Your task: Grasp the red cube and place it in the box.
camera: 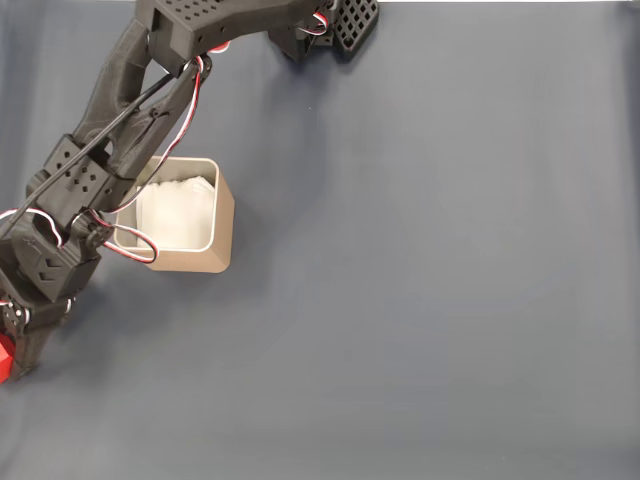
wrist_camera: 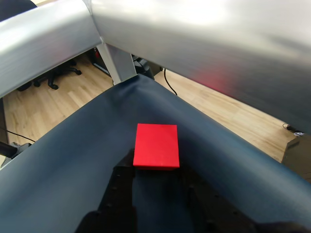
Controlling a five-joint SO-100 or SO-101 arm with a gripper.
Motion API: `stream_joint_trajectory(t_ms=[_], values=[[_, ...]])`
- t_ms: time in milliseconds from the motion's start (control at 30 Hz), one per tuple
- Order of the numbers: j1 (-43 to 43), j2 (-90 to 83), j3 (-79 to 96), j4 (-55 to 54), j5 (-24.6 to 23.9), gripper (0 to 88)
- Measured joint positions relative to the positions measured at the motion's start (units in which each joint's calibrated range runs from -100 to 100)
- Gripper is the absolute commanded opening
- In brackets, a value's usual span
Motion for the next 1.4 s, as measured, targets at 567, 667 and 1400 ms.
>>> stream_joint_trajectory(t_ms=[567, 667, 1400], values=[[0.00, -4.81, 5.19, 1.38, 0.15, 7.8], [-0.23, -7.94, 8.74, 2.27, 0.15, 7.2], [-2.10, -41.55, 26.59, 15.68, -0.88, 4.4]])
